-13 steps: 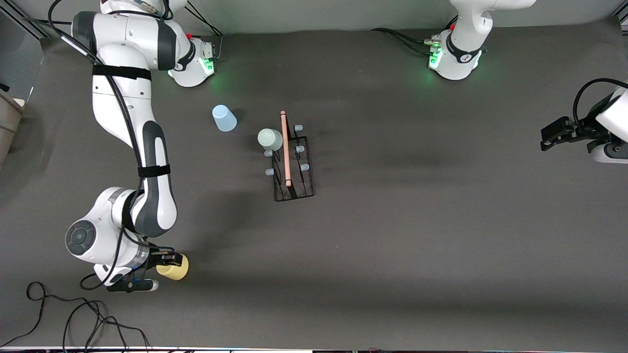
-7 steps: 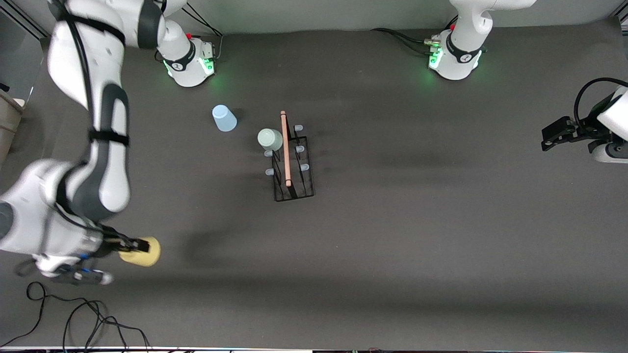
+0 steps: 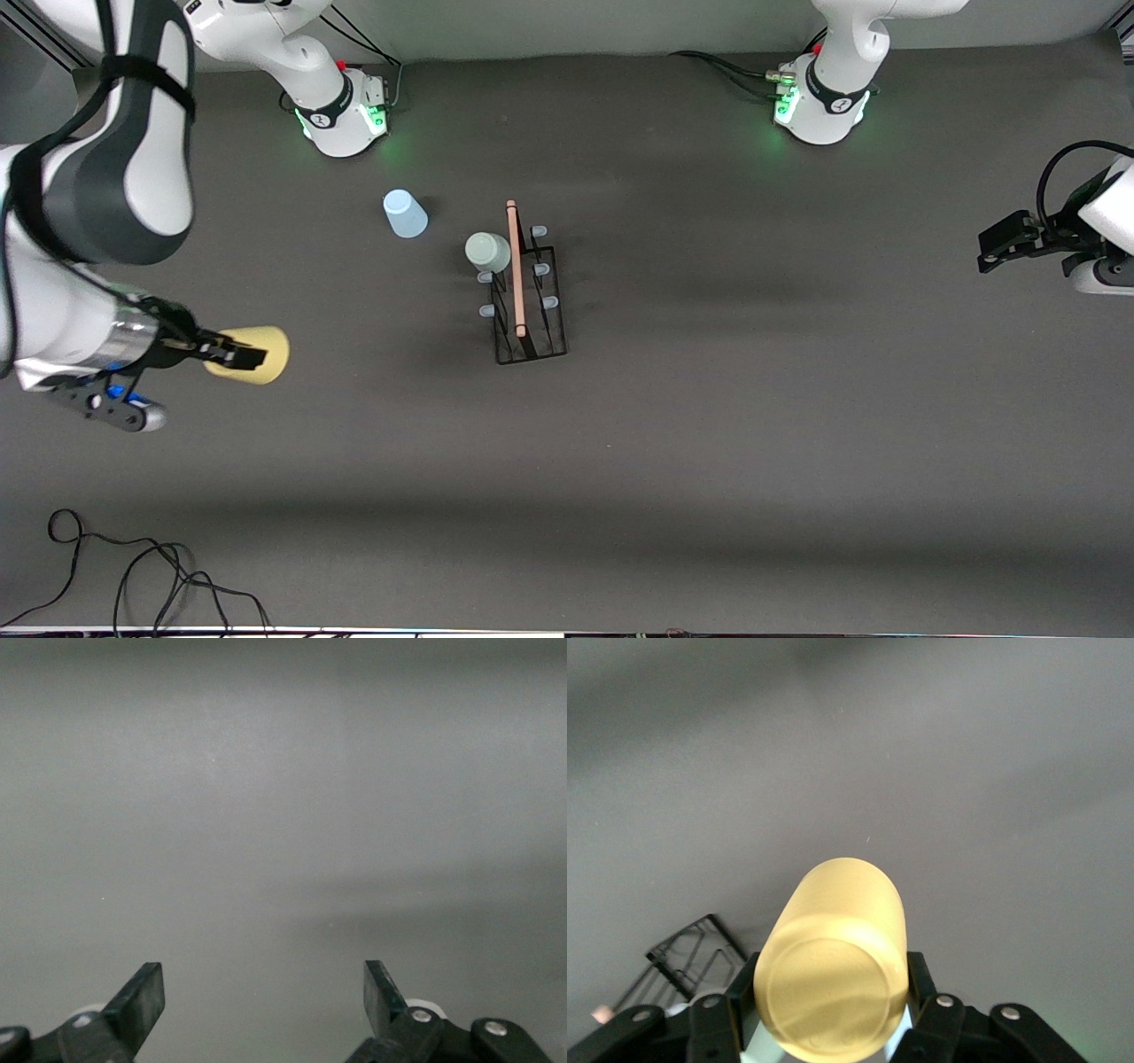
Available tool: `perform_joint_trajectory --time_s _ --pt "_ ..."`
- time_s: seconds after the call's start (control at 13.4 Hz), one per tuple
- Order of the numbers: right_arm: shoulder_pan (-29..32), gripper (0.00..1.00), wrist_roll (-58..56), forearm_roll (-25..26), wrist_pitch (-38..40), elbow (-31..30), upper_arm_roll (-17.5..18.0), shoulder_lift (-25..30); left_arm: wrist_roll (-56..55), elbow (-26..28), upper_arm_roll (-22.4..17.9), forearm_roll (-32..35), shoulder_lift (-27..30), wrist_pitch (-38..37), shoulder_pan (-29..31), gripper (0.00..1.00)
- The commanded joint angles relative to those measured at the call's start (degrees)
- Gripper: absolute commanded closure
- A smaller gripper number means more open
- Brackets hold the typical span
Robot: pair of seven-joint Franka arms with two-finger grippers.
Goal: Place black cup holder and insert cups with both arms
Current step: 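Lift and carry the yellow cup over the holder with the right gripper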
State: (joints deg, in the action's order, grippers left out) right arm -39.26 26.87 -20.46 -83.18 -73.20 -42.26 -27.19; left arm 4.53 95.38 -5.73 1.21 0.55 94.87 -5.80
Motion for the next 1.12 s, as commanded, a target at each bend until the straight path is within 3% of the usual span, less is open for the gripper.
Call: perform_joint_trajectory --time_s 0.0,0.22,0.37,0.67,1.04 --pt "-8.17 1.0 18.42 1.3 -0.22 -3.35 -0.19 2.31 0.66 -1.51 -0.25 0.73 -0.55 -1.44 -0.18 0.0" --pt "-16.16 1.0 36.36 0.51 -2.41 -4.93 -0.19 2.32 0.57 -1.42 -0.25 0.73 -0.73 -1.36 -0.18 0.0" --pt "-21.27 1.0 44.29 0.51 -6.88 -9.21 -0.28 3.97 0.57 -1.42 -0.25 0.73 -0.64 -1.44 -0.27 0.0" --pt "-31.11 1.0 53.0 1.39 -19.97 -24.15 -1.15 10.83 0.57 -1.24 -0.25 0.73 -0.73 -1.44 -0.27 0.0" --pt "-34.39 1.0 55.22 1.92 -30.0 -30.93 -1.86 10.49 0.48 -0.89 -0.25 0.64 -0.73 -1.53 -0.27 0.0"
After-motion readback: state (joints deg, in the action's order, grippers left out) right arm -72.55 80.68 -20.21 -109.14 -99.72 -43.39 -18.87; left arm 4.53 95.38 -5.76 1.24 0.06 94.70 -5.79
